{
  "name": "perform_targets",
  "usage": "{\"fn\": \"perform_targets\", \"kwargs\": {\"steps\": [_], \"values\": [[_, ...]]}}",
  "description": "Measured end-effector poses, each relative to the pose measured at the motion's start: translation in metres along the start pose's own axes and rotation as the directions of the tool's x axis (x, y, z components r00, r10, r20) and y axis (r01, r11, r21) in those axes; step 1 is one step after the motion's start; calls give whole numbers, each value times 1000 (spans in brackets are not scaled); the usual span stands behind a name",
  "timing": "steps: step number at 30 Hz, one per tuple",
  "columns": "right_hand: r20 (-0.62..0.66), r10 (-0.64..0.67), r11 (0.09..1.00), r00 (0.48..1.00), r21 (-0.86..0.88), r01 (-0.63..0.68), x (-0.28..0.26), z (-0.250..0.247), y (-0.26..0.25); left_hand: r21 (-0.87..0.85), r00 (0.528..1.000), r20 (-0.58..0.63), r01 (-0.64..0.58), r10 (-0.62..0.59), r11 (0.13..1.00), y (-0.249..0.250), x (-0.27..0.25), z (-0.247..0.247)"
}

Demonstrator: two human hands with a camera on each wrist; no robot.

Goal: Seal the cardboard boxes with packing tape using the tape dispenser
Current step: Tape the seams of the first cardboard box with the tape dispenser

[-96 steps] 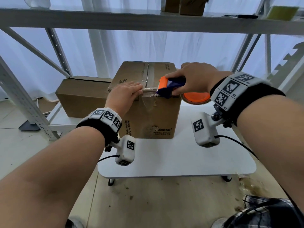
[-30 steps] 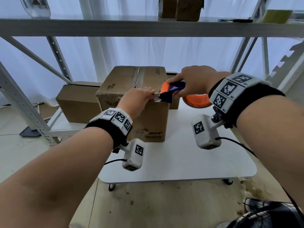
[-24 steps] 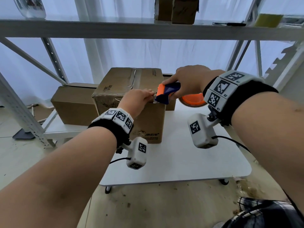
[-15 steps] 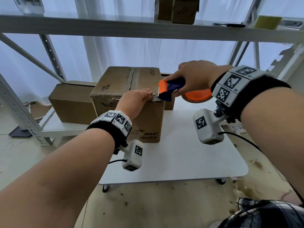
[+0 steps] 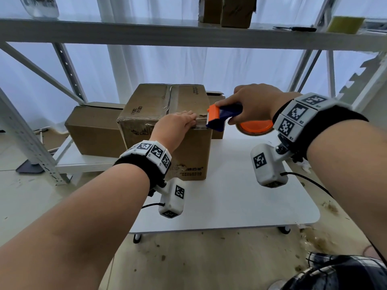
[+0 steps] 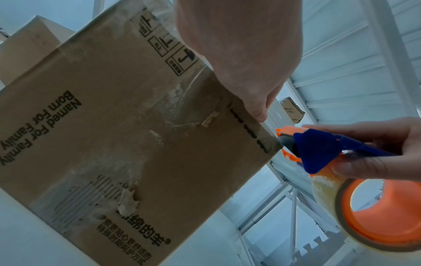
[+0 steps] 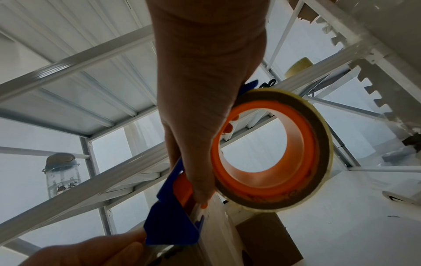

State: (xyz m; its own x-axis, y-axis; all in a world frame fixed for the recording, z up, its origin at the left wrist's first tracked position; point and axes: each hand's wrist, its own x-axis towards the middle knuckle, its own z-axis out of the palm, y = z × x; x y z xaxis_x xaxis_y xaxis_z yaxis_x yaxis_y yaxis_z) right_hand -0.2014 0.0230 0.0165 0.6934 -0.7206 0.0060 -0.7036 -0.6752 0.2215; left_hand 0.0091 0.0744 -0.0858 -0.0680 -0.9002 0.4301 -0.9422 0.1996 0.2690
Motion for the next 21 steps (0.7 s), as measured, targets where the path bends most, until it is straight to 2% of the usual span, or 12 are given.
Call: {"fn": "perform_targets", "kwargs": {"steps": [4, 7, 11, 21], "values": [[11, 1, 1000, 1000, 9, -1, 2, -1, 0, 27, 1000, -13, -11, 11, 1000, 1, 3, 2], [27, 8, 1000, 1000, 17, -8, 4, -3, 1, -20, 999, -9, -33, 32, 999, 6, 7, 3], [39, 3, 999, 999, 34, -4, 8, -3, 0, -115, 991, -38, -133, 129, 984, 15, 7, 7], [10, -38, 999, 999, -2, 38, 0, -8, 2, -105, 999, -19, -33, 31, 994, 13, 7, 10]]}}
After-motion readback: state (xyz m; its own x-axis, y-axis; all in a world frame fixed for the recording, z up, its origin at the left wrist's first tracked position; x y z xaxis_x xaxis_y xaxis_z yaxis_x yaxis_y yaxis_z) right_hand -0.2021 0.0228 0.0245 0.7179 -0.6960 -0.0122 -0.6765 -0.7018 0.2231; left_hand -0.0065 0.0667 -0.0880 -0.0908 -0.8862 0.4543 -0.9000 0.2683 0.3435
